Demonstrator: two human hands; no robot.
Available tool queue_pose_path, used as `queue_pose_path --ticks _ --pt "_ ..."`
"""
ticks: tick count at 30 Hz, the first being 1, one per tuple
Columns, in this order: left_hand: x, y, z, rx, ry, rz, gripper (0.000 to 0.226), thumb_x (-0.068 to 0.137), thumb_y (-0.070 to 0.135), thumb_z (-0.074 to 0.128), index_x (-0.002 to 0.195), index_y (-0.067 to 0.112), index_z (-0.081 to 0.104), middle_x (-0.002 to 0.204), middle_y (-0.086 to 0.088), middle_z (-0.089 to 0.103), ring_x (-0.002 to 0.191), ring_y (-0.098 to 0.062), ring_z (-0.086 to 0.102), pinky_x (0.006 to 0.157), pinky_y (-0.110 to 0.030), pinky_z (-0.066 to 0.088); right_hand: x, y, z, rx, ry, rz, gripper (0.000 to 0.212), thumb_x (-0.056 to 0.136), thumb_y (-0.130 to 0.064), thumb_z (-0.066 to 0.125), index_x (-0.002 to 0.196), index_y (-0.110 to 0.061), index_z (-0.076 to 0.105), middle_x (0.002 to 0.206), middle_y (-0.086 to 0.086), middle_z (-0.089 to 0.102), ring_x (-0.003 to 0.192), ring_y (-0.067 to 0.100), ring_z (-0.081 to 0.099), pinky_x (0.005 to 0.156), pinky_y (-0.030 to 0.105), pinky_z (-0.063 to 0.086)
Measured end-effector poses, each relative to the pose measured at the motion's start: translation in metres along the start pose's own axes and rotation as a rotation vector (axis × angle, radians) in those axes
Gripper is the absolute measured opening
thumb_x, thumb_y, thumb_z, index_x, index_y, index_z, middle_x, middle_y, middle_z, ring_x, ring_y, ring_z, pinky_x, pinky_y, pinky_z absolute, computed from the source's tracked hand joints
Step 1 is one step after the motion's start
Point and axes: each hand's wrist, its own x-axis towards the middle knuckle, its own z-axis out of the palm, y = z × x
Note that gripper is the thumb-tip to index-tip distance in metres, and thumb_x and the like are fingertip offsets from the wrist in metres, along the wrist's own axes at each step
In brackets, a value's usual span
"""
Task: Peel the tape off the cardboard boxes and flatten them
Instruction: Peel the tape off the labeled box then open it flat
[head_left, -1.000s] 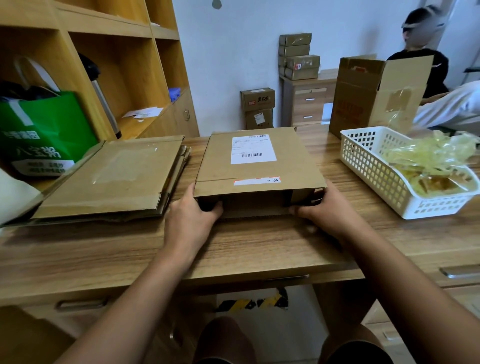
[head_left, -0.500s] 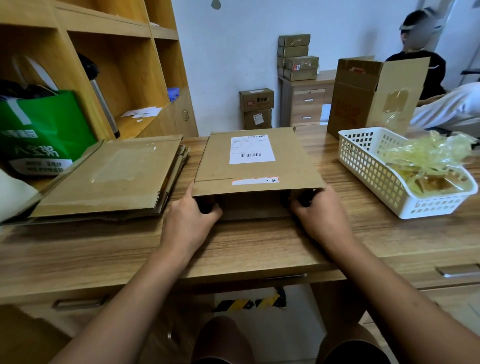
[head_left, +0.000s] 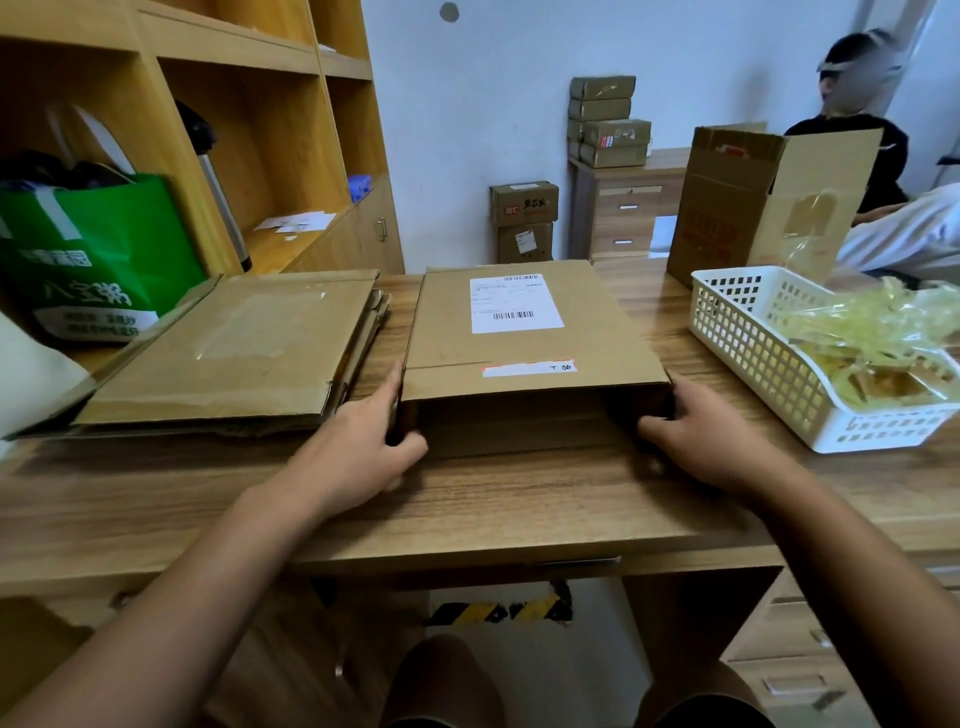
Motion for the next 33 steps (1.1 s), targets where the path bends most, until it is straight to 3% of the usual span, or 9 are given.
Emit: queue_pose_path --ticks 2,5,10,14,18,21,23,28,33 --pt "-0.003 -0.003 -0.006 0.068 -0.029 0.055 0.083 0.099 0.031 0.053 0.16 0.039 -0.004 0.126 -0.002 0.068 0.092 -0.006 0.068 0.08 -0.024 0.052 -0.002 0.006 -0.013 0.11 -0.07 0.005 0.027 0.092 0.005 0.059 0.109 -0.015 0.062 0.082 0.015 0.067 0.06 0.028 0.058 0.059 0.038 0.046" --pt "-0.005 -0.004 -0.009 0.112 -0.069 0.112 0.08 0.102 0.027 0.048 0.158 0.042 -0.008 0.164 0.003 0.028 0.143 -0.013 0.039 0.112 -0.028 0.034 0.001 0.015 -0.024 0.209 -0.132 -0.005 0.036 0.089 0.009 0.061 0.111 -0.019 0.066 0.092 0.026 0.068 0.069 0.03 0.056 0.064 0.039 0.044" --pt "-0.008 -0.008 -0.002 0.045 -0.058 0.161 0.09 0.102 0.022 0.047 0.149 0.057 -0.021 0.157 -0.01 0.039 0.135 -0.026 0.048 0.106 -0.035 0.042 0.009 0.025 -0.029 0.294 -0.23 -0.04 0.049 0.085 0.007 0.063 0.112 -0.034 0.072 0.113 0.016 0.072 0.101 0.034 0.066 0.087 0.045 0.048" --pt "-0.005 -0.013 -0.003 0.059 -0.066 0.24 0.092 0.099 0.015 0.049 0.149 0.063 -0.01 0.16 0.029 0.002 0.148 0.001 0.015 0.119 -0.024 0.019 0.006 0.023 -0.03 0.606 -0.281 0.055 0.065 0.08 0.023 0.036 0.113 -0.018 0.075 0.115 0.022 0.07 0.096 0.029 0.062 0.076 0.031 0.051" --pt "0.002 -0.012 -0.011 0.08 -0.179 0.251 0.095 0.095 0.015 0.053 0.148 0.066 -0.007 0.157 0.041 -0.009 0.147 0.008 0.007 0.12 -0.027 0.019 0.008 0.016 -0.035 0.776 -0.148 0.067 0.069 0.077 0.015 0.037 0.131 -0.018 0.065 0.127 0.023 0.065 0.108 0.027 0.055 0.083 0.025 0.056" --pt "0.005 -0.007 -0.017 0.109 -0.263 0.247 0.089 0.098 0.034 0.056 0.148 0.064 -0.011 0.149 0.048 -0.019 0.143 0.016 -0.004 0.124 -0.033 0.019 0.008 0.002 -0.032 0.507 0.103 -0.059 0.051 0.098 -0.002 0.045 0.144 -0.025 0.053 0.139 -0.008 0.06 0.121 0.001 0.056 0.093 0.015 0.044" --pt "0.005 -0.001 -0.018 0.151 -0.29 0.259 0.085 0.095 0.063 0.049 0.15 0.058 -0.015 0.148 0.045 -0.023 0.14 0.021 -0.013 0.125 -0.032 0.01 0.005 -0.008 -0.026 0.208 0.156 -0.184 0.043 0.104 -0.02 0.052 0.145 -0.029 0.049 0.14 -0.019 0.052 0.121 -0.014 0.049 0.097 0.006 0.035" --pt "0.003 0.01 -0.006 0.235 -0.246 0.274 0.097 0.077 0.091 0.021 0.156 0.045 -0.012 0.157 0.031 -0.02 0.142 0.016 -0.016 0.114 -0.014 -0.005 0.02 -0.003 -0.007 -0.488 -0.008 -0.263 0.072 0.1 -0.055 0.04 0.161 -0.027 0.015 0.168 -0.009 0.005 0.153 0.006 -0.006 0.124 0.029 -0.001" --pt "0.008 0.006 0.017 0.279 -0.247 0.258 0.092 0.081 0.089 0.003 0.158 0.04 -0.01 0.162 0.024 -0.017 0.147 0.008 -0.016 0.122 -0.023 -0.006 0.025 0.017 0.004 -0.764 -0.107 -0.183 0.074 0.098 -0.066 0.019 0.161 -0.031 0.004 0.169 -0.007 -0.006 0.154 0.011 -0.012 0.125 0.036 -0.004"
